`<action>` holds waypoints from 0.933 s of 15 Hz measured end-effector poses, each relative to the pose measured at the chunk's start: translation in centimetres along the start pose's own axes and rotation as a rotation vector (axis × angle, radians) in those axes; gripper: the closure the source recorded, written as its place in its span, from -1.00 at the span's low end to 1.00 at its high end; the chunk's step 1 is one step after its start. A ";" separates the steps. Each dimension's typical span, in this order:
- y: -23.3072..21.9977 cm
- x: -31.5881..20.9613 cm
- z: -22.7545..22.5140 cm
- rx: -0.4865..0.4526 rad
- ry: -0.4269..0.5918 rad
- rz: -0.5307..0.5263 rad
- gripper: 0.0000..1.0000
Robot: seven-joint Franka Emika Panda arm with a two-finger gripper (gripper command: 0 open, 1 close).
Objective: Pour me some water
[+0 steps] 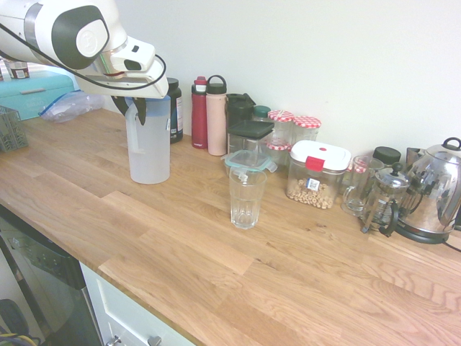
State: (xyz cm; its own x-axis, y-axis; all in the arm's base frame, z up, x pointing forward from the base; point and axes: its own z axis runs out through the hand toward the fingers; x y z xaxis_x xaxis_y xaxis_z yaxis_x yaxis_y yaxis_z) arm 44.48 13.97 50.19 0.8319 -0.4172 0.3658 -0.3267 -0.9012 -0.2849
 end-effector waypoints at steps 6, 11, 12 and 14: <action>-0.1 0.1 -0.2 0.004 0.006 0.001 -1.00; 0.1 -0.3 -2.1 0.001 0.002 0.004 -1.00; 0.1 -0.6 -2.8 -0.004 -0.008 0.003 -1.00; 0.2 -1.3 -4.7 -0.009 -0.026 0.006 -1.00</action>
State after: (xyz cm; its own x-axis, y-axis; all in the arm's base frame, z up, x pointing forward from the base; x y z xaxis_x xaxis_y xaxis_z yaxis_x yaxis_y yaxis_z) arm 41.25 13.79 53.88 0.8414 -0.4192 0.3410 -0.3355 -0.8999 -0.2785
